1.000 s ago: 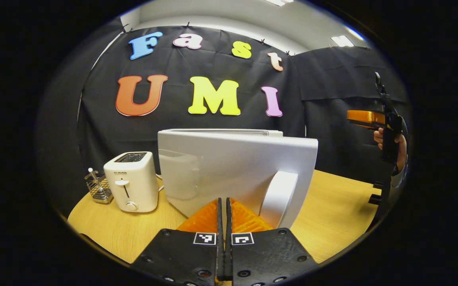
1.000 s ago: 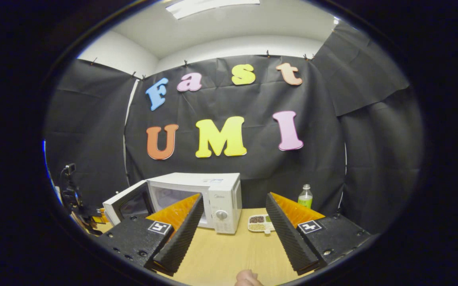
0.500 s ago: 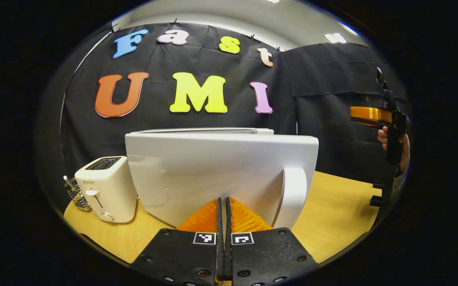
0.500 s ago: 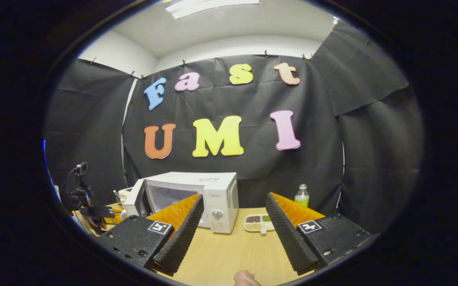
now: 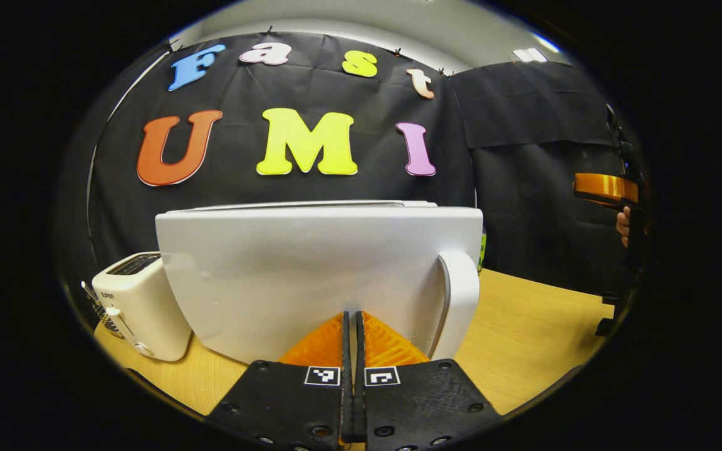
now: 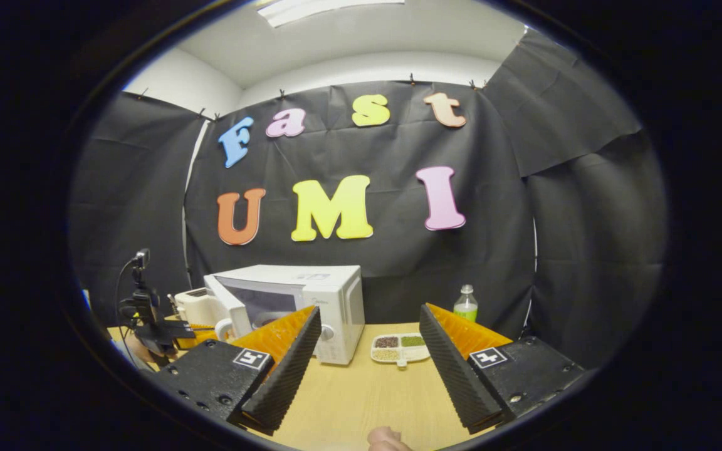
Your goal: Open the microwave oven with the left hand, put the food in, and close the microwave oven.
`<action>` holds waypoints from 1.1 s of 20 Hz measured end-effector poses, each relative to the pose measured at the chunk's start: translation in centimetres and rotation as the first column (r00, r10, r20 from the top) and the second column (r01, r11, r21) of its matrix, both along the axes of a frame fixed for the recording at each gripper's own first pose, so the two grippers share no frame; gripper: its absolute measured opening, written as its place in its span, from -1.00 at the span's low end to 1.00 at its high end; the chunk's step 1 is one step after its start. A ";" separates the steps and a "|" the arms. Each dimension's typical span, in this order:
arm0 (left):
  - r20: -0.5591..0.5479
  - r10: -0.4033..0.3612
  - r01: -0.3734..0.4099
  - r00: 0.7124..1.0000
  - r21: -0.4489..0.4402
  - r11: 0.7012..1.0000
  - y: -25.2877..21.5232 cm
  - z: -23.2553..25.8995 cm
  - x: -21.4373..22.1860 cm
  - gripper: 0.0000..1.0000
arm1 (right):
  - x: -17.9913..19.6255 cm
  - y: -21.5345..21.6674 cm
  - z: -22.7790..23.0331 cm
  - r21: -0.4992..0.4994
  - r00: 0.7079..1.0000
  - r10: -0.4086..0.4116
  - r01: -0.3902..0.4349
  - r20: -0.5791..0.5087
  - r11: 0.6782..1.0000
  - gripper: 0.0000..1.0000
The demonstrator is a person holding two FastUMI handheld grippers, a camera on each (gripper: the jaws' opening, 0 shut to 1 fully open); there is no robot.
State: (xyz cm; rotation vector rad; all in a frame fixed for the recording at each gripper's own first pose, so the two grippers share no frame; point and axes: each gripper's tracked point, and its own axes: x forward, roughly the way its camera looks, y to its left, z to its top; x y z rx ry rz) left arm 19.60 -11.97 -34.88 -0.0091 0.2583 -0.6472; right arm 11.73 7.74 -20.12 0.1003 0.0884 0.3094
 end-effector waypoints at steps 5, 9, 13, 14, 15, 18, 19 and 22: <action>0.011 0.031 -0.031 0.999 0.004 0.999 -3.1 -0.3 2.8 -1.00 | 1.1 -1.6 -1.7 0.015 1.000 -0.014 0.015 -0.020 1.000 1.00; 0.018 0.064 -0.064 0.998 0.022 0.998 -5.0 -1.1 5.2 -1.00 | 2.0 -2.6 -3.1 0.045 0.999 -0.015 0.017 -0.036 0.999 1.00; -0.006 0.099 -0.099 0.995 -0.010 0.995 -6.6 -1.6 7.3 -1.00 | 2.7 -3.5 -4.2 0.052 0.999 -0.010 0.013 -0.044 0.999 1.00; -0.006 0.113 -0.113 0.994 -0.015 0.994 -6.8 -1.5 7.8 -1.00 | 2.8 -3.7 -4.3 0.055 0.999 -0.009 0.012 -0.043 0.998 1.00; -0.009 0.129 -0.129 0.992 -0.019 0.991 -7.1 -1.4 8.2 -1.00 | 2.9 -3.8 -4.5 0.059 0.999 -0.007 0.010 -0.041 0.998 1.00; -0.016 0.169 -0.170 0.985 -0.024 0.985 -7.2 -1.6 8.9 -1.00 | 3.0 -4.1 -5.0 0.071 0.999 -0.005 0.008 -0.044 0.997 1.00; -0.020 0.171 -0.172 0.985 -0.026 0.985 -7.2 -1.6 9.0 -1.00 | 3.0 -4.1 -5.1 0.073 0.999 -0.002 0.006 -0.049 0.997 1.00; -0.006 0.183 -0.183 0.983 -0.010 0.983 -7.2 -1.6 9.2 -1.00 | 2.8 -4.2 -5.4 0.081 0.998 0.002 0.003 -0.062 0.997 1.00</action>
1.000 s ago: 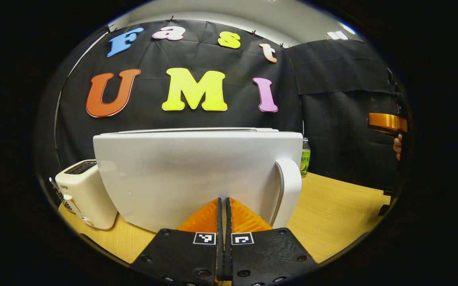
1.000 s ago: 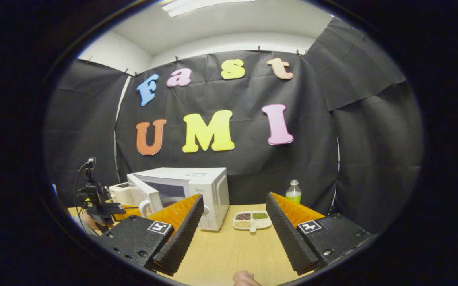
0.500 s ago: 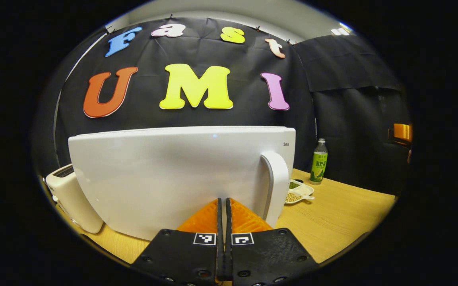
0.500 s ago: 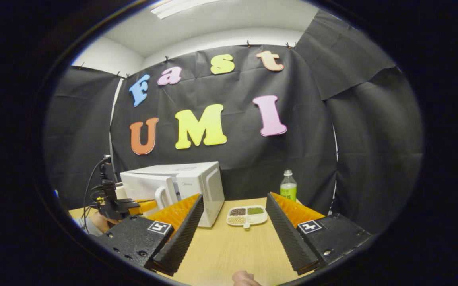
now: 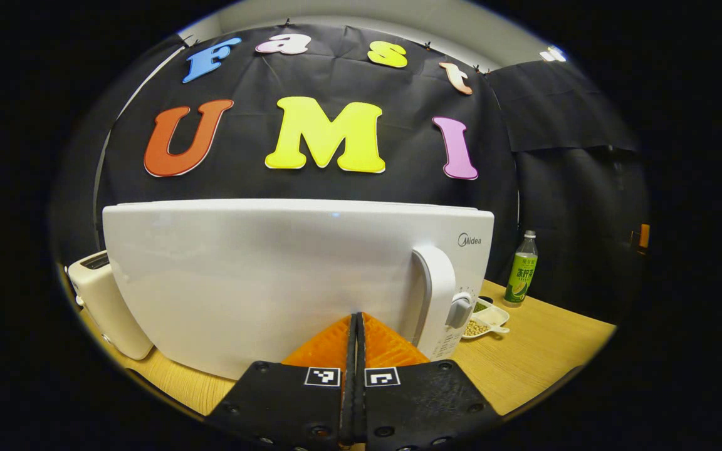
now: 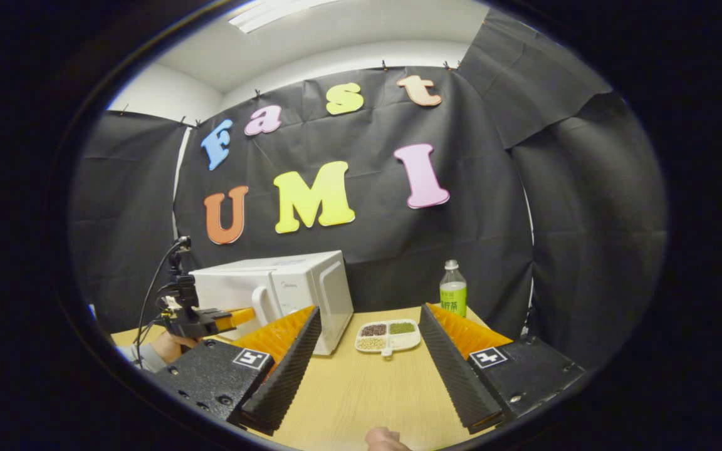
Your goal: Open the microwave oven with the left hand, put the food in, and close the microwave oven.
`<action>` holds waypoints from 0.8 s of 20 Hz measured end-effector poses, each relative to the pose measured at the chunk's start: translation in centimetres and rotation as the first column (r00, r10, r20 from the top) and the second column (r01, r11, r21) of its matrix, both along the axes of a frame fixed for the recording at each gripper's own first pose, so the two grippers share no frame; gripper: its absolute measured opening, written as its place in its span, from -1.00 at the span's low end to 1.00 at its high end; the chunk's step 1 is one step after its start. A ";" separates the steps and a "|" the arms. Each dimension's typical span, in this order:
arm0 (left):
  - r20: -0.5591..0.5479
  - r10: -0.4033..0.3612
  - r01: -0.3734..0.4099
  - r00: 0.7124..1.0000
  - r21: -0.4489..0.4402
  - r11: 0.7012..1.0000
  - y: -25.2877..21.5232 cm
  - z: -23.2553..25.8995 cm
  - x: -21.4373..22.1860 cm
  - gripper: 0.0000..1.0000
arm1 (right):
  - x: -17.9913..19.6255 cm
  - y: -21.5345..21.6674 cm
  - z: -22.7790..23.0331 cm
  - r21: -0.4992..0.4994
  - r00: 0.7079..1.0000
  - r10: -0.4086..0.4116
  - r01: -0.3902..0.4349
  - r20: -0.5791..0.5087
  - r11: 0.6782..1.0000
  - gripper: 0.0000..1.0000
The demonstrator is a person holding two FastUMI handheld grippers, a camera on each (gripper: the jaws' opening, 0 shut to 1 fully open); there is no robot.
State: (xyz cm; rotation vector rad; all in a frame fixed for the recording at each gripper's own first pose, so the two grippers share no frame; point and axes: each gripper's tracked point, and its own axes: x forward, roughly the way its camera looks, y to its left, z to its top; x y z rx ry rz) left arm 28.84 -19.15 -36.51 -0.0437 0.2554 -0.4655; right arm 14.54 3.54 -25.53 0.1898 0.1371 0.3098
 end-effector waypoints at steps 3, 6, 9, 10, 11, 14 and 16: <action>-0.002 0.038 -0.038 0.999 0.030 0.999 0.1 -0.4 0.4 -1.00 | -0.9 -0.3 0.4 -0.006 1.000 -0.008 0.008 -0.002 1.000 0.82; 0.001 0.052 -0.052 0.999 0.001 0.999 0.0 -0.1 0.6 -1.00 | -2.1 -0.5 0.7 -0.013 1.000 -0.021 0.021 -0.010 1.000 0.82; -0.008 0.073 -0.073 0.997 0.007 0.997 -0.1 -0.2 0.4 -1.00 | -3.5 -0.6 1.2 -0.013 0.999 -0.036 0.035 -0.025 0.999 1.00; -0.011 0.079 -0.079 0.997 0.004 0.997 -0.2 -0.1 0.3 -1.00 | -4.0 -0.7 1.3 -0.011 0.999 -0.040 0.039 -0.026 0.999 1.00; -0.024 0.070 -0.070 0.997 0.002 0.998 -0.6 -0.3 0.1 -1.00 | -4.4 -0.8 1.5 -0.013 0.998 -0.048 0.048 -0.027 0.999 1.00; -0.048 0.115 -0.114 0.992 0.029 0.993 0.5 0.2 -1.5 -1.00 | -5.7 -1.4 1.4 -0.018 0.997 -0.073 0.072 -0.029 0.997 1.00; -0.042 0.146 -0.145 0.988 0.032 0.989 1.5 1.2 -3.1 -0.99 | -6.7 -1.5 0.8 -0.022 0.996 -0.080 0.080 -0.041 0.997 1.00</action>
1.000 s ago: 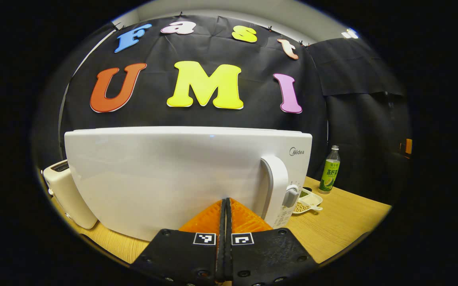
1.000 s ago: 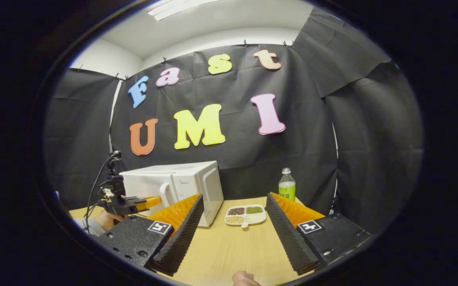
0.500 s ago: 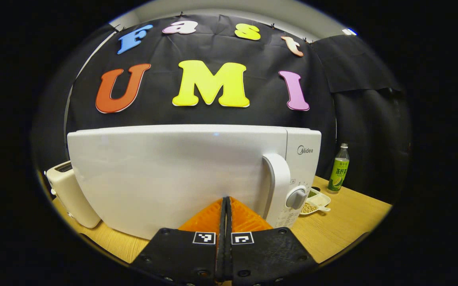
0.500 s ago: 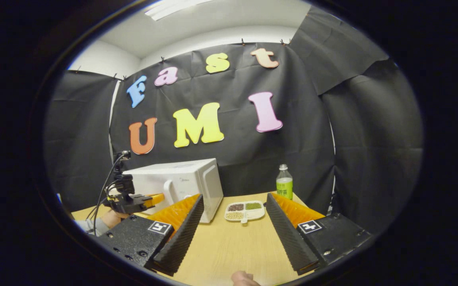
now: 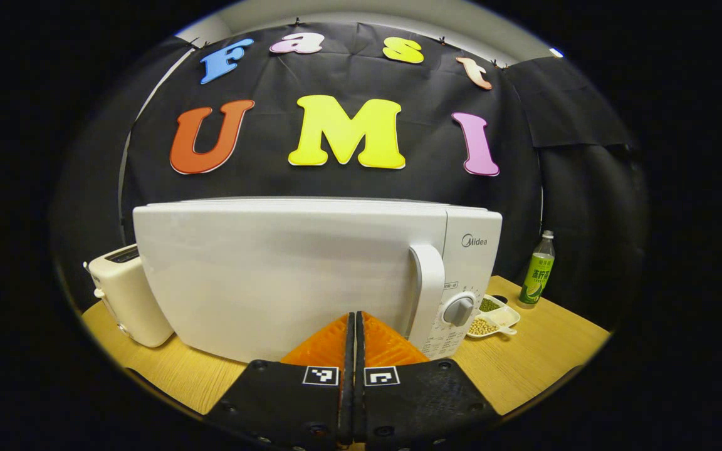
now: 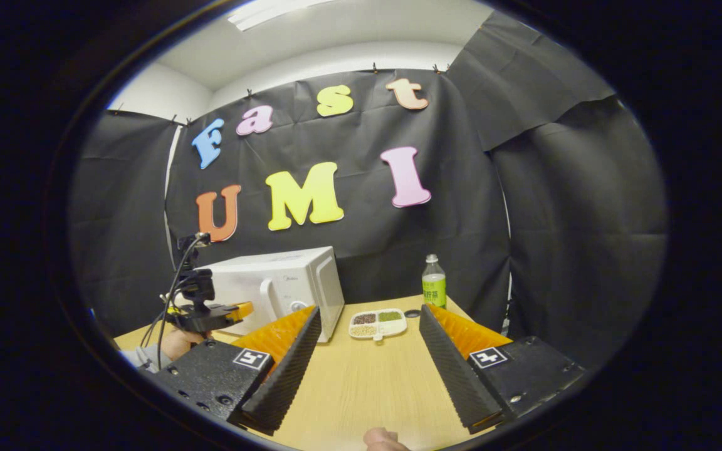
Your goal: Open the microwave oven with the left hand, put the food in, and close the microwave oven.
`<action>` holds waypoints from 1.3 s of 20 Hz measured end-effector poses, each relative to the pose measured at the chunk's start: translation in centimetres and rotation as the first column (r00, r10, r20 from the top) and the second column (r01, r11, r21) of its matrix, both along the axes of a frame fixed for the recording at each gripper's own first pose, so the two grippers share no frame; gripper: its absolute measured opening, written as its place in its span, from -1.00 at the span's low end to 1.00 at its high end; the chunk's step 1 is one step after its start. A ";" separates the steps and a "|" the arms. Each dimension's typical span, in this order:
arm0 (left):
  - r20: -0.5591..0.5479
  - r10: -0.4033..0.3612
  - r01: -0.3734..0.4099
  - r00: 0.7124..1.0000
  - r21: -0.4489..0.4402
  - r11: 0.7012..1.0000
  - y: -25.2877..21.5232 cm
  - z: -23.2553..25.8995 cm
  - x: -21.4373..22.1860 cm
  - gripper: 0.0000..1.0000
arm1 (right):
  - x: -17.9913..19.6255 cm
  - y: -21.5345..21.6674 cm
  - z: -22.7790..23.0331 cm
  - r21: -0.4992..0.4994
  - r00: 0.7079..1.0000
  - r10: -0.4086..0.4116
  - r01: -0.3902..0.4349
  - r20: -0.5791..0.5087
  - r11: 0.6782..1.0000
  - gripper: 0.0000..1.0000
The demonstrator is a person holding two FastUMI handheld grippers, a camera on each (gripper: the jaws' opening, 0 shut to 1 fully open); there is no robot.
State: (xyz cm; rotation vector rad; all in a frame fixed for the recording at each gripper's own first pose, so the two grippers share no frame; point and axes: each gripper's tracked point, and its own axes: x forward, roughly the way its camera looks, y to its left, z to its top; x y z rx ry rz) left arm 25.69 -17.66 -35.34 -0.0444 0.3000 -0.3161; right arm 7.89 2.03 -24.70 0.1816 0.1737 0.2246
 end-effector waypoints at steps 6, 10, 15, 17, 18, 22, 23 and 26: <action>-0.042 0.072 -0.070 0.997 0.043 0.997 2.8 1.4 -6.3 0.46 | -2.1 0.2 -0.2 -0.027 1.000 -0.001 0.001 -0.002 1.000 0.83; -0.044 0.080 -0.078 0.996 0.041 0.996 3.8 4.3 -11.5 0.94 | -3.3 0.9 1.7 -0.069 0.999 0.001 0.002 0.045 0.998 0.82; -0.021 0.110 -0.108 0.994 0.079 0.991 6.5 9.7 -17.5 0.94 | -5.3 1.9 5.1 -0.059 0.999 0.000 0.003 0.049 0.998 0.83; -0.009 0.115 -0.115 0.993 0.044 0.992 7.5 13.1 -19.5 0.94 | -6.0 1.8 7.3 -0.048 0.998 -0.020 0.023 0.056 0.999 1.00; 0.008 0.121 -0.121 0.993 0.029 0.992 8.0 15.1 -20.4 0.94 | -6.4 1.6 8.4 -0.044 0.998 -0.030 0.033 0.062 0.998 0.82; 0.091 0.147 -0.150 0.985 0.025 0.988 10.8 21.3 -23.5 0.94 | -8.1 0.9 13.5 -0.033 0.991 -0.059 0.063 0.119 0.997 1.00; 0.102 0.147 -0.151 0.984 0.032 0.988 11.2 22.4 -24.2 0.92 | -8.6 0.8 14.7 -0.031 0.989 -0.066 0.071 0.134 0.997 1.00; 0.129 0.147 -0.150 0.981 0.013 0.989 11.9 25.2 -26.6 0.91 | -10.3 0.5 17.0 -0.028 0.983 -0.076 0.082 0.170 0.996 1.00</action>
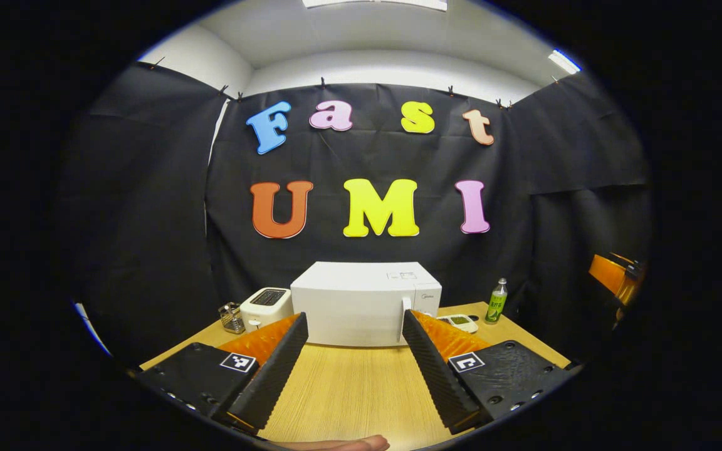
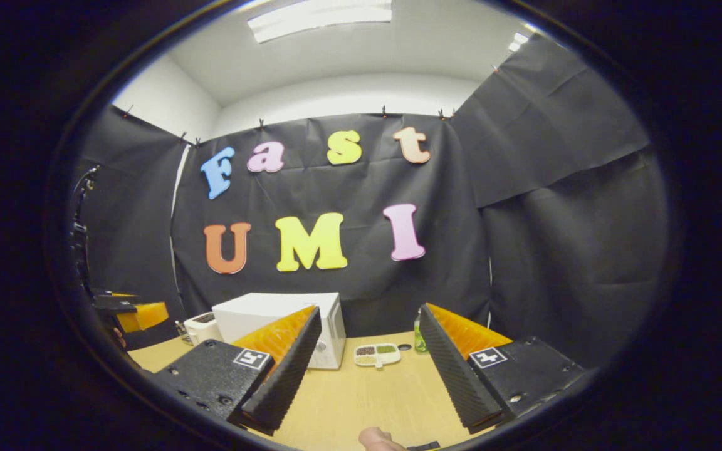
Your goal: Open the microwave oven with the left hand, put the food in, and close the microwave oven.
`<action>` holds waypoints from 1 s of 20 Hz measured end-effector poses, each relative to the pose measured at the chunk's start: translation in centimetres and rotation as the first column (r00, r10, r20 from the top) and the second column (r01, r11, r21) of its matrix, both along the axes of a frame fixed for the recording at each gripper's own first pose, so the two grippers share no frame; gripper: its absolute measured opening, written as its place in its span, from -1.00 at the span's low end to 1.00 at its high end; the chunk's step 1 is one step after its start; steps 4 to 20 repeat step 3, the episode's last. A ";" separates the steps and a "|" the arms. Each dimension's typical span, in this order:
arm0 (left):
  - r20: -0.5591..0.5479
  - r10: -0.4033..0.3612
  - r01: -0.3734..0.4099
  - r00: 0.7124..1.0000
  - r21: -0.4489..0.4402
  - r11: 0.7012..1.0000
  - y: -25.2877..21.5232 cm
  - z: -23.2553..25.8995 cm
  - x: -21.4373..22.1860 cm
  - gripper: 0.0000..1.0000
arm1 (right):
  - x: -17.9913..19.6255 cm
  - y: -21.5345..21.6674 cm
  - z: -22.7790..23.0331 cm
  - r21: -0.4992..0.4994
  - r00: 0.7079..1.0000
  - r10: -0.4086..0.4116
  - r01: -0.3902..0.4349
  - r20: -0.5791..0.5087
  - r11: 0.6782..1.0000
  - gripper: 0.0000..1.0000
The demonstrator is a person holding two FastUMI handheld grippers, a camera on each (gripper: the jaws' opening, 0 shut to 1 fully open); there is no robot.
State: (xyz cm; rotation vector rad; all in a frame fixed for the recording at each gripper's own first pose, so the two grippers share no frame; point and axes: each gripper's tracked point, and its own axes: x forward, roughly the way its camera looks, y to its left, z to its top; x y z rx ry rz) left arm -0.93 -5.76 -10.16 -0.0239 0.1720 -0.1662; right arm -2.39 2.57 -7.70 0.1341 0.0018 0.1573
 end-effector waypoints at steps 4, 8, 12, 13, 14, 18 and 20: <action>0.036 0.016 -0.016 0.999 -0.002 1.000 1.3 2.2 -2.3 0.91 | -2.1 0.5 1.5 -0.014 0.999 0.013 -0.013 0.029 1.000 0.82; 0.036 0.016 -0.016 0.999 -0.002 1.000 1.3 2.2 -2.3 0.91 | -2.1 0.5 1.5 -0.014 0.999 0.013 -0.013 0.029 1.000 0.82; 0.036 0.016 -0.016 0.999 -0.002 1.000 1.3 2.2 -2.3 0.91 | -2.1 0.5 1.5 -0.014 0.999 0.013 -0.013 0.029 1.000 0.82; 0.036 0.016 -0.016 0.999 -0.002 1.000 1.3 2.2 -2.3 0.91 | -2.1 0.5 1.5 -0.014 0.999 0.013 -0.013 0.029 1.000 0.82; 0.036 0.016 -0.016 0.999 -0.002 1.000 1.3 2.2 -2.3 0.91 | -2.1 0.5 1.5 -0.014 0.999 0.013 -0.013 0.029 1.000 0.82; 0.036 0.016 -0.016 0.999 -0.002 1.000 1.3 2.2 -2.3 0.91 | -2.1 0.5 1.5 -0.014 0.999 0.013 -0.013 0.029 1.000 0.82; 0.036 0.016 -0.016 0.999 -0.002 1.000 1.3 2.2 -2.3 0.91 | -2.1 0.5 1.5 -0.014 0.999 0.013 -0.013 0.029 1.000 0.82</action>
